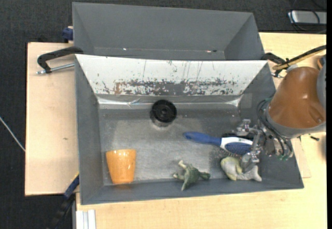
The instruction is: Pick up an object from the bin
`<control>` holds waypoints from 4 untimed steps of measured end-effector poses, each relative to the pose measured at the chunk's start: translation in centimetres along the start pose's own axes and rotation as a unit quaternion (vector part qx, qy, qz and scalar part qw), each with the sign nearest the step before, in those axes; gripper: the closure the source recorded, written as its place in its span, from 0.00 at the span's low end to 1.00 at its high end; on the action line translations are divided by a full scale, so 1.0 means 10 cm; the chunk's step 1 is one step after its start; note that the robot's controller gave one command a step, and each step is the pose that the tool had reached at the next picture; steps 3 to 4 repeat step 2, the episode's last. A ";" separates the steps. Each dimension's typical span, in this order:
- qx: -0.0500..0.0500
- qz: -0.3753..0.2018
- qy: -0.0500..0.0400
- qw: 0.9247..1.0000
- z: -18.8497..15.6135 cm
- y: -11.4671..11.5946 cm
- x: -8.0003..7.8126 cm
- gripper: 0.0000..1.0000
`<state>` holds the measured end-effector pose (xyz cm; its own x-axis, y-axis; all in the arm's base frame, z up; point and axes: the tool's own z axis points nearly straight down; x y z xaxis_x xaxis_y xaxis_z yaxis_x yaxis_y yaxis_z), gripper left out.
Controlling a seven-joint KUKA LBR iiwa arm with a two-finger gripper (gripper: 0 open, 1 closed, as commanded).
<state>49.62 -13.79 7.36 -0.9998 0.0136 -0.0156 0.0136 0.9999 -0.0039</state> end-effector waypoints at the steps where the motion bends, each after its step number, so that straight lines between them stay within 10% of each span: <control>1: 0.000 -0.001 0.002 1.000 -0.02 -0.01 0.01 1.00; 2: -0.001 0.011 0.001 1.000 -1.72 0.07 -0.08 1.00; 4: -0.001 0.011 0.001 1.000 -1.72 0.07 -0.08 1.00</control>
Offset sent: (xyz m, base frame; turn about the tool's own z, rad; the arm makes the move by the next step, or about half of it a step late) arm 0.0000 0.0000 0.0000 0.0000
